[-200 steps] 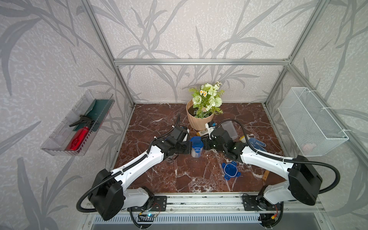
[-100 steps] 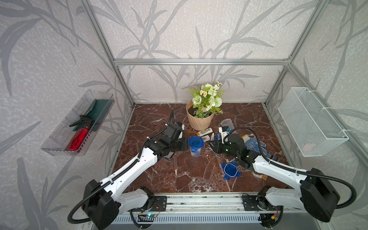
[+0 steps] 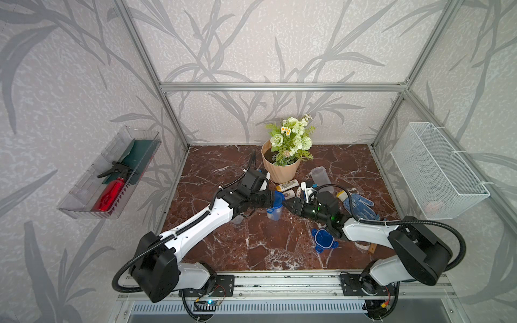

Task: Take out toiletry kits
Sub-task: Unfasten the latch on the container.

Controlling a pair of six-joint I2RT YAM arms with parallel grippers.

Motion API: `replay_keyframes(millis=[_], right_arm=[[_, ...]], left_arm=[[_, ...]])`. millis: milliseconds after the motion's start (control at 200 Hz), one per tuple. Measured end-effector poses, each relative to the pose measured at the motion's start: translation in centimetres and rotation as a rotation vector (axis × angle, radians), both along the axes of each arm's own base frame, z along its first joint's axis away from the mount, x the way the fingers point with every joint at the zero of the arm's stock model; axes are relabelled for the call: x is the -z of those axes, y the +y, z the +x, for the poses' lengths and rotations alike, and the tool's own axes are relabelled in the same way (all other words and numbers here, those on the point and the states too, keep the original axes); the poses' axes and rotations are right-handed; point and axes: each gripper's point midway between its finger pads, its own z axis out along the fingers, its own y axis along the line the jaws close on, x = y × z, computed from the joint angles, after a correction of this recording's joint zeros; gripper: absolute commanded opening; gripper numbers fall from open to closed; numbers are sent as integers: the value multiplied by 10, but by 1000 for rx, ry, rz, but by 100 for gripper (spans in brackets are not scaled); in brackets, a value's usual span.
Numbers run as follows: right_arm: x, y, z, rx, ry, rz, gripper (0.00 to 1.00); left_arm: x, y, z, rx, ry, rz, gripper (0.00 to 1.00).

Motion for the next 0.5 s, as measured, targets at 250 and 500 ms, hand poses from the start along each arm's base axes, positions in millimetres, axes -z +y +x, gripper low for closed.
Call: replay_keyframes(millis=[250,500], right_arm=[[2,12,5,-17,34,138,45],[1,13,6,-13,47,242,41]], left_arm=[[2,-12,7,16,-3,-24,0],[5,-16,9,18,-5,-47,0]])
